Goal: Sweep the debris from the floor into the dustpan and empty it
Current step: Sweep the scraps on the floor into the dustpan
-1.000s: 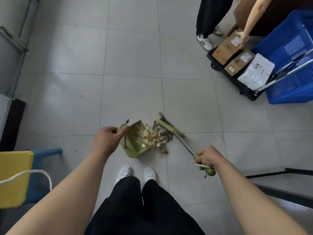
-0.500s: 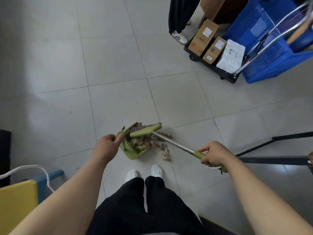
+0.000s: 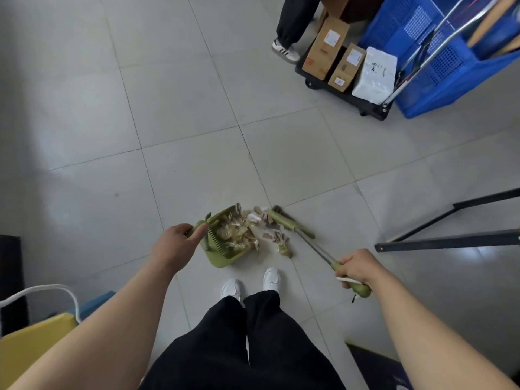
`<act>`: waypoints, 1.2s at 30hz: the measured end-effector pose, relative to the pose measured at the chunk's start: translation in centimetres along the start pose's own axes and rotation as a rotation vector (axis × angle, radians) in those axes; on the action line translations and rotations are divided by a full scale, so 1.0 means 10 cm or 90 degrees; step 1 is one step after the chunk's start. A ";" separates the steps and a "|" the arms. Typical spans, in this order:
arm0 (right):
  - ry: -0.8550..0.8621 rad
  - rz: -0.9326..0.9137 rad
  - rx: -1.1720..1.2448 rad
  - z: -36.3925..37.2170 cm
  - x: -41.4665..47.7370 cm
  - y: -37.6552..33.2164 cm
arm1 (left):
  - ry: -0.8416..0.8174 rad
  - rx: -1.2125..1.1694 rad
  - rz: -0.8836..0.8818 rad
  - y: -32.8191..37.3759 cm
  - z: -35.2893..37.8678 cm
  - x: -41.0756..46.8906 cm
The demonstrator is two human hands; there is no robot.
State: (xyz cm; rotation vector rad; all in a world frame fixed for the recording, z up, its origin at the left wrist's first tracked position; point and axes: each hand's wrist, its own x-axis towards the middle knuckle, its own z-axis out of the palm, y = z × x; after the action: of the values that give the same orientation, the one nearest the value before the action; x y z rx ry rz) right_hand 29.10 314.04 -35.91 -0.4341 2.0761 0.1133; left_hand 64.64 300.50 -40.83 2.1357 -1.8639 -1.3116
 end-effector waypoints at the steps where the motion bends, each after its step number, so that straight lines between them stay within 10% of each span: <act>1: -0.011 -0.003 -0.012 0.07 0.00 0.00 | -0.001 0.004 0.003 0.01 0.01 0.00; 23: 0.053 -0.139 -0.310 -0.29 -0.40 -0.31 | -0.012 0.085 -0.045 -0.06 0.02 -0.04; 36: 0.020 -0.120 -0.072 -0.51 -0.02 -0.64 | 0.023 0.031 -0.108 -0.01 0.29 -0.24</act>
State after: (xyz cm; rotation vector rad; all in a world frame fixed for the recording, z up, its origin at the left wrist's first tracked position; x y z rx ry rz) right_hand 27.26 306.84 -32.47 -0.7023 2.0544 0.1120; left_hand 63.23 303.91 -41.40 2.3719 -1.7528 -1.2591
